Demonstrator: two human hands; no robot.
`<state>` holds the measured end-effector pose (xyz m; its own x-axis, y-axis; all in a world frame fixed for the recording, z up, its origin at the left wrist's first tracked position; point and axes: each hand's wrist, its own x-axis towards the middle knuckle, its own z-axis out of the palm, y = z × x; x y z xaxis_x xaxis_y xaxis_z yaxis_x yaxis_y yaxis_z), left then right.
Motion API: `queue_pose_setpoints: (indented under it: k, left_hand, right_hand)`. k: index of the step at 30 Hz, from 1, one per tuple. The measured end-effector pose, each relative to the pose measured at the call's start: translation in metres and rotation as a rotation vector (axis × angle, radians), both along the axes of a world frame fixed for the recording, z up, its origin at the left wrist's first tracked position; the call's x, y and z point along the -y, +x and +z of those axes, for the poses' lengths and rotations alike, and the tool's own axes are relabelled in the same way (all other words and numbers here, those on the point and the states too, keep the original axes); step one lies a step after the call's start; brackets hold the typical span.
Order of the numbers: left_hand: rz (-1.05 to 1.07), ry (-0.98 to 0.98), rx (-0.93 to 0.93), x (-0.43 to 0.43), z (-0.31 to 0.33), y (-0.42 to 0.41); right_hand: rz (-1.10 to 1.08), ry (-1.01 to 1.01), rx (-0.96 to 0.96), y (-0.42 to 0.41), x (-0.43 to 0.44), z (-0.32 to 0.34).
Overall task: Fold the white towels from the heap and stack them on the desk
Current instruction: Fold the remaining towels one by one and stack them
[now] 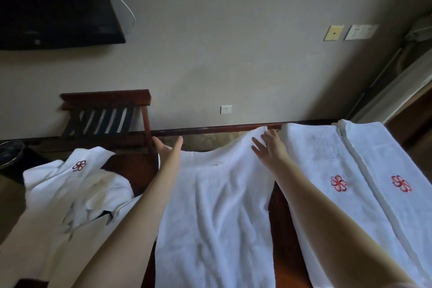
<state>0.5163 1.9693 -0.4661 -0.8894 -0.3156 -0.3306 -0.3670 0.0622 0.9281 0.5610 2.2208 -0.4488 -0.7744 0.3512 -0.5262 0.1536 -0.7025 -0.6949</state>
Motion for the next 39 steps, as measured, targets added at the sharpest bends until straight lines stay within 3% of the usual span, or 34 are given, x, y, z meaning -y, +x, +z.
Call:
queue_pose_setpoints:
  k: [10,15,22,30,39]
  left_hand:
    - [-0.348,-0.264,0.116,0.003,-0.039,0.005]
    - [-0.447,-0.196,0.195,0.004,-0.028,0.031]
    - [-0.608,-0.274,0.256,0.024,-0.019,0.092]
    - [-0.835,-0.567,0.366,0.063,-0.038,0.163]
    - [-0.794,-0.834,0.415,0.108,-0.073,0.249]
  right_hand:
    - [0.314,0.276,0.209,0.012,0.007,-0.033]
    - [0.469,0.535,0.238,0.035,0.011,-0.020]
    - [0.767,0.948,0.319,0.106,0.022,-0.011]
    - [1.044,1.177,0.554,0.209,0.035,-0.053]
    - [0.959,1.277,0.717,0.300,0.063,-0.100]
